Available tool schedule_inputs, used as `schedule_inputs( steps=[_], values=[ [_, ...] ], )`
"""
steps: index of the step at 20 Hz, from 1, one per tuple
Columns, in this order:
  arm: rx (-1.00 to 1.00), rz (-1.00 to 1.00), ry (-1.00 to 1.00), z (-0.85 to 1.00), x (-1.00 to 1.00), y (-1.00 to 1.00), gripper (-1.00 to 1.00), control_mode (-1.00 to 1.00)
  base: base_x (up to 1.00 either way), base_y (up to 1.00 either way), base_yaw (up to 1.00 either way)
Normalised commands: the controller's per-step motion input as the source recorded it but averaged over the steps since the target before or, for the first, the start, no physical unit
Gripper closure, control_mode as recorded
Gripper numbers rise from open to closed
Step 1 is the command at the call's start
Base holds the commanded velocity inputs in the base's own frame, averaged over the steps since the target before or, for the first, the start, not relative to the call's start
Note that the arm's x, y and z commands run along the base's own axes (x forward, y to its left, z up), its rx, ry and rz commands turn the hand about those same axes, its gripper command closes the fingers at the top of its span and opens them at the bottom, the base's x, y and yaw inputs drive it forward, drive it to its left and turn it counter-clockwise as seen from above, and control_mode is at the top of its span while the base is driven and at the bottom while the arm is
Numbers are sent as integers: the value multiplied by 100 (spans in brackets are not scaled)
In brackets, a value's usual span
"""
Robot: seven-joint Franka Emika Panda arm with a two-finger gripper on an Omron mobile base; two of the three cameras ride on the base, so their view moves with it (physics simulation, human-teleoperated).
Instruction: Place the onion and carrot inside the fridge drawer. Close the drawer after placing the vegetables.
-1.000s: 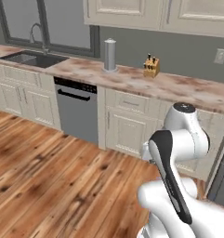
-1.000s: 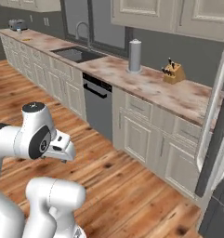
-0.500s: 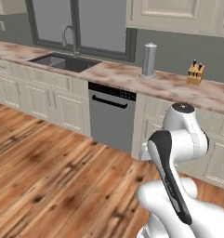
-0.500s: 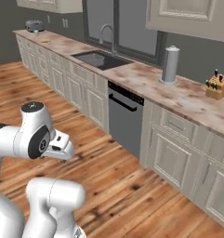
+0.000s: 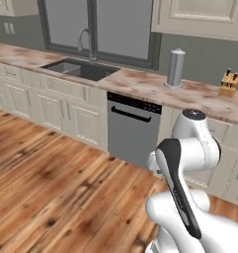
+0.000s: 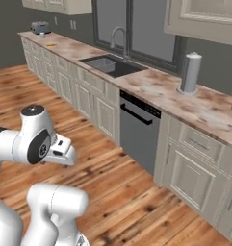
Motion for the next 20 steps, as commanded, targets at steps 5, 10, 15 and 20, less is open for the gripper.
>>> schedule_inputs(
  steps=[5,10,15,20],
  values=[
    [0,0,0,0,0,0,-100,100,100,23,1],
    [0,0,0,0,0,0,-100,100,100,-1,6],
    [0,0,0,0,0,0,-100,100,100,77,-2],
    [0,0,0,0,0,0,-100,100,100,100,-14]
  ],
)
